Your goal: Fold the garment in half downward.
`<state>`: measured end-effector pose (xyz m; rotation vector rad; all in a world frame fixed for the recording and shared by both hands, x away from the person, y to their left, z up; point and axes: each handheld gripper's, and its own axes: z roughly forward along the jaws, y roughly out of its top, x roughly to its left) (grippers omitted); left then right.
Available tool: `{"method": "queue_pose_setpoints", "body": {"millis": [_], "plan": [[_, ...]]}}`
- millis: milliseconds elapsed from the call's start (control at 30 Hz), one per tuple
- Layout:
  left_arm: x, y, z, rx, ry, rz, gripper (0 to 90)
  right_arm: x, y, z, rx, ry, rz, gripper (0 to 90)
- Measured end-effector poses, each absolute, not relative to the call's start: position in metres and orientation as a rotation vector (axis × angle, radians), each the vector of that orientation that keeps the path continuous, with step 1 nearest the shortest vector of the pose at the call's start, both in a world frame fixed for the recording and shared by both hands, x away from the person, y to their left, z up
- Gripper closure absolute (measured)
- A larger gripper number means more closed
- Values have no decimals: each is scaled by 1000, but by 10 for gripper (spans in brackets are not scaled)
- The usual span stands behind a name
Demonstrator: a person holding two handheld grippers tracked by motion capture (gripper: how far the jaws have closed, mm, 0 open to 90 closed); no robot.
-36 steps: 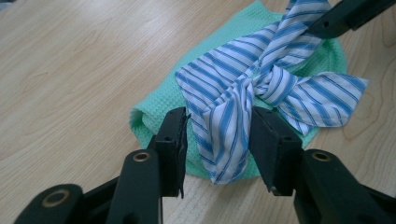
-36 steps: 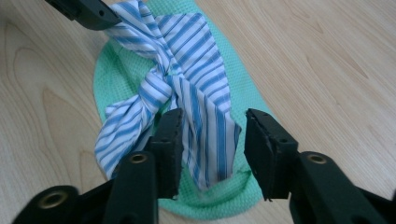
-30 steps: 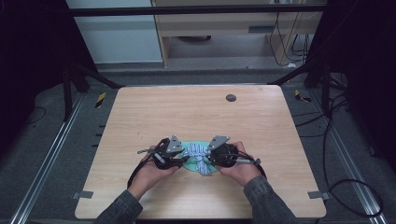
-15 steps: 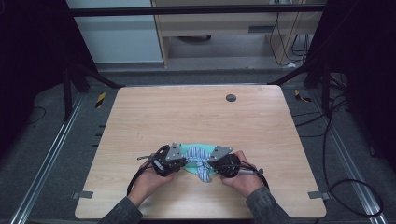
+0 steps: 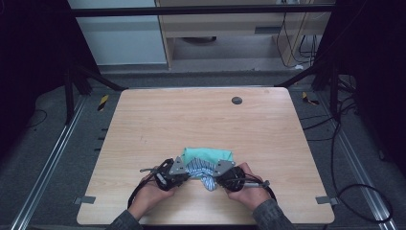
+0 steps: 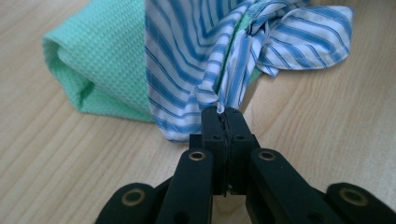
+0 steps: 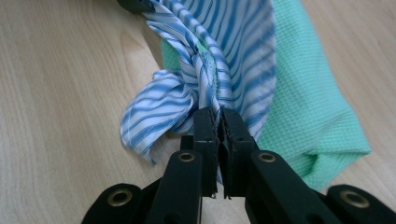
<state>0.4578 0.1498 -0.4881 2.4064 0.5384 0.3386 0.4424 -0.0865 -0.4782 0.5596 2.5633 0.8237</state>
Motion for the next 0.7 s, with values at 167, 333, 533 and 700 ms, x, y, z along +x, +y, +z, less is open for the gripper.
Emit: {"method": "queue_pose_setpoints", "body": {"millis": [167,333,533,700], "plan": [[457,149,-488,2416,535,330,895,441,-86,-481,545,2572,822,858],[454,150,-487,2416,541,316,897,440,-88,-484,550,2581,805,815],[447,153,-482,2381,551,349,798,437,-98,-480,604,2551,858,579],[442,167,-473,2290,623,382,460,432,-112,-476,674,2492,891,329]]}}
